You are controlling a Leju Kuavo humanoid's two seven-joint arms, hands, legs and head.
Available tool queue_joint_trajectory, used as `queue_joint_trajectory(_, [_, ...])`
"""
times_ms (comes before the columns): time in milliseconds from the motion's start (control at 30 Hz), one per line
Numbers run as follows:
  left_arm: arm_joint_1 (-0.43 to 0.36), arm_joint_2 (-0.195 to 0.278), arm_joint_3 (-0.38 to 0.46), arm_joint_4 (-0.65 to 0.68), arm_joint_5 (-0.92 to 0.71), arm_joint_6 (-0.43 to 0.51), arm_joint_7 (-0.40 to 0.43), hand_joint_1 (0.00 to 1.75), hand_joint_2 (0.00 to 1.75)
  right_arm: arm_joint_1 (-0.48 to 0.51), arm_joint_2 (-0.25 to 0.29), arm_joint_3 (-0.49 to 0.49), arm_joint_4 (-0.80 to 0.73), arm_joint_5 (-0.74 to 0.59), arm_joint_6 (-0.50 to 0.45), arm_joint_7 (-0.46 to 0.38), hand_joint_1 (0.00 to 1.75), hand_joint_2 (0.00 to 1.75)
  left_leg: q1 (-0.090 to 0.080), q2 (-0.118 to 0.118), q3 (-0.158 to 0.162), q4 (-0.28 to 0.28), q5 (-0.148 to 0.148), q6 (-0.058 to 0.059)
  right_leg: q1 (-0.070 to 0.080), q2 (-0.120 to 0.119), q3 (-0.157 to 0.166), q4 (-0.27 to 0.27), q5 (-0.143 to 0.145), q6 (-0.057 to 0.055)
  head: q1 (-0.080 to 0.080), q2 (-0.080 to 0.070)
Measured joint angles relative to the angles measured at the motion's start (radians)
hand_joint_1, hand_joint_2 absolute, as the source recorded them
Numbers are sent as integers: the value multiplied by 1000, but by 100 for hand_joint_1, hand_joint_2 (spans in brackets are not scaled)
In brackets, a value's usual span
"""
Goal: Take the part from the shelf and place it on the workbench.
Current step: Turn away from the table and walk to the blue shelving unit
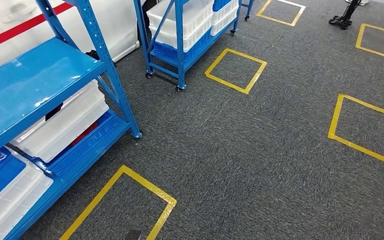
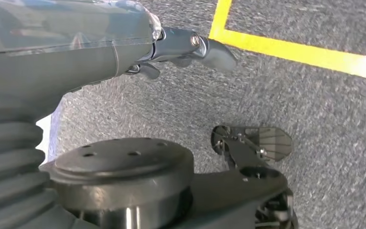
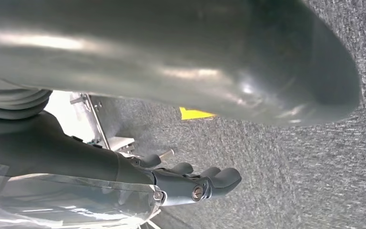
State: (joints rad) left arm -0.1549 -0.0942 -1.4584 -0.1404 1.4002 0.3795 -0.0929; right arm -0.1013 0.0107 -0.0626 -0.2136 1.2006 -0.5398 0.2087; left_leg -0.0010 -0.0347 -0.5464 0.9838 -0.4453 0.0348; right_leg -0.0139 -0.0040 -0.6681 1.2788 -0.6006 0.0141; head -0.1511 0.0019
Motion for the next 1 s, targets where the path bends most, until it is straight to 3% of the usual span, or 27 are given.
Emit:
queue_joint_trajectory(67, [1,0,0,0,0,1,0,0,175,1,0,0,0,0,0,0,0,0,1,-12,0,3,-1,-2,-2,1,20,-46,38,0,0,0])
queue_joint_trajectory(200, [0,0,0,0,0,1,0,0,175,1,0,0,0,0,0,0,0,0,1,-15,0,4,-1,-2,-2,2,30,-66,50,0,0,0])
queue_joint_trajectory(300, [-1,-1,0,0,1,0,0,0,175,2,-1,0,1,2,-2,0,0,0,2,-37,-5,13,-6,-16,-6,51,95,-211,103,-2,0,0])
queue_joint_trajectory(333, [1,-1,0,0,3,-2,-3,0,175,2,-1,0,1,6,-3,0,0,0,2,-41,-12,23,-12,-26,-7,56,115,-257,119,-12,0,0])
queue_joint_trajectory(400, [6,-2,0,0,12,-6,-11,0,175,4,-1,0,1,15,-5,-2,0,0,3,-18,-46,89,-51,-43,-5,26,117,-266,121,-35,0,0])
queue_joint_trajectory(467, [9,-3,1,0,21,-8,-17,0,87,10,-1,0,1,19,-8,-5,0,0,5,14,-110,226,-119,-52,-1,-3,118,-269,121,-48,0,0])
queue_joint_trajectory(500, [11,-3,1,0,24,-9,-18,0,44,13,-1,0,1,20,-8,-6,0,0,6,20,-139,287,-142,-54,2,-15,119,-269,120,-49,0,0])
queue_joint_trajectory(533, [14,-3,1,0,25,-9,-20,0,0,14,-2,0,1,20,-8,-6,0,0,7,23,-154,319,-147,-55,4,-26,119,-268,119,-50,0,0])
queue_joint_trajectory(567, [17,-3,2,0,25,-10,-20,0,0,15,-2,0,1,20,-8,-7,0,0,7,26,-148,308,-131,-54,6,-36,120,-268,118,-50,0,0])
queue_joint_trajectory(600, [19,-2,2,0,26,-10,-21,0,0,15,-2,0,1,21,-8,-8,0,0,6,31,-121,255,-99,-51,8,-46,122,-268,116,-49,0,0])
queue_joint_trajectory(667, [19,-2,3,0,30,-10,-23,0,0,14,-2,0,1,21,-9,-9,0,0,1,61,-42,104,-38,-39,12,-63,129,-268,111,-45,0,0])
queue_joint_trajectory(733, [17,-3,3,0,36,-12,-26,0,0,14,-2,0,1,21,-10,-10,0,0,-6,84,-3,24,-19,-28,13,-77,133,-267,108,-37,0,0])
queue_joint_trajectory(800, [19,-3,4,0,41,-19,-31,0,0,14,-2,0,1,21,-13,-13,0,0,-10,74,-3,15,-18,-21,12,-91,136,-268,107,-27,0,0])
queue_joint_trajectory(833, [20,-4,6,0,44,-22,-33,0,0,14,-2,0,1,20,-15,-15,0,0,-8,65,-1,9,-14,-17,11,-89,138,-265,102,-21,0,0])
queue_joint_trajectory(900, [21,-5,9,0,51,-28,-37,0,0,17,-2,0,1,20,-17,-19,0,0,-1,49,5,-3,-5,-6,10,-53,121,-218,67,-12,0,0])
queue_joint_trajectory(967, [18,-6,10,0,54,-31,-39,0,0,23,-3,0,1,20,-19,-21,0,0,1,34,5,-6,1,-1,5,-10,63,-95,1,-7,0,0])
queue_joint_trajectory(1000, [17,-6,10,0,54,-33,-38,0,0,26,-4,0,2,20,-20,-21,0,0,1,25,4,-5,1,0,3,-2,31,-31,-24,-4,0,0])
